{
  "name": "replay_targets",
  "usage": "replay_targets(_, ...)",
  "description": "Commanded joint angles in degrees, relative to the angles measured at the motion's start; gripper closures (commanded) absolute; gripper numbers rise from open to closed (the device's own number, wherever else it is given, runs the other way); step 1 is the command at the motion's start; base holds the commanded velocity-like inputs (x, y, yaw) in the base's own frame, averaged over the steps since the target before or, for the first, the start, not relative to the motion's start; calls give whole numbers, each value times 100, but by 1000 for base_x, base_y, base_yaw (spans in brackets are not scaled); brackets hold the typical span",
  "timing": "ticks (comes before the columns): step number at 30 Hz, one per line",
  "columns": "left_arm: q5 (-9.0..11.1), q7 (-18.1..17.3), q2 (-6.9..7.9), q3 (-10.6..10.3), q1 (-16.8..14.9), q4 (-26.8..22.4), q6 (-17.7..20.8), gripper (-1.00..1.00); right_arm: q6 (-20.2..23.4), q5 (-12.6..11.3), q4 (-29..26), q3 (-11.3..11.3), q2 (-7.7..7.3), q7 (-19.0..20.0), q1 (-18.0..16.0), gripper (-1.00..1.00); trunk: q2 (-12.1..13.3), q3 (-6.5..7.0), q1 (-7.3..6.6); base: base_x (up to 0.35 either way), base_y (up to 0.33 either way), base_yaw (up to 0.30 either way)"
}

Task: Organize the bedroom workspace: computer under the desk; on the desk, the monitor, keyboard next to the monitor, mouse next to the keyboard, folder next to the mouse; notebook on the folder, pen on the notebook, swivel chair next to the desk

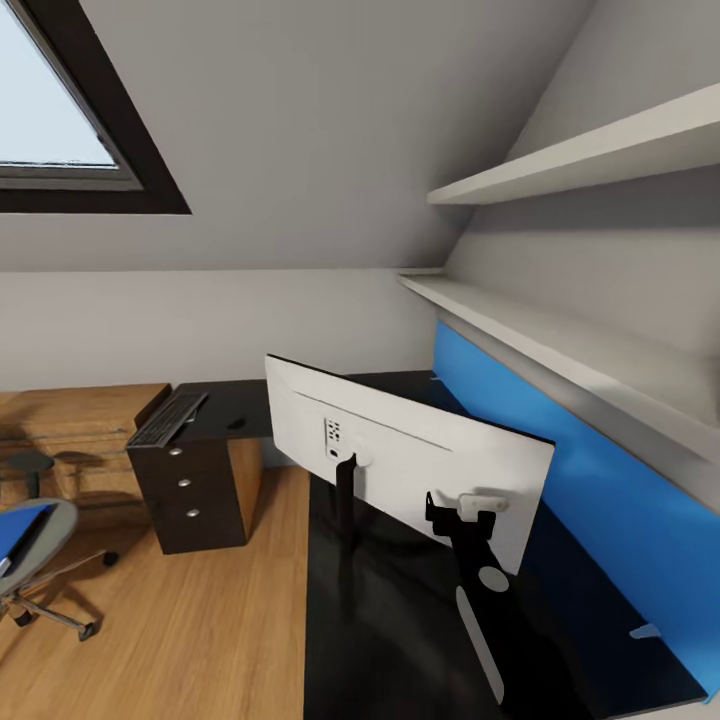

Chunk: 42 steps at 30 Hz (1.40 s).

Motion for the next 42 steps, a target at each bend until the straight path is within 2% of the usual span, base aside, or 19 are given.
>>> replay_targets(1,45,-43,0,8,-5,6,-12,-100,38,16,-9,12,-1,-36,-5,-100,-10,-12,3,40,0,0)
replay_targets(15,49,-43,49,14,-5,6,-16,-100,38,17,-9,20,0,-36,-6,-100,-10,-12,3,120,0,0)
replay_targets(42,66,-43,52,17,-5,6,-12,-100,40,13,-4,20,0,-36,-5,-100,-10,-12,3,6,10,0)
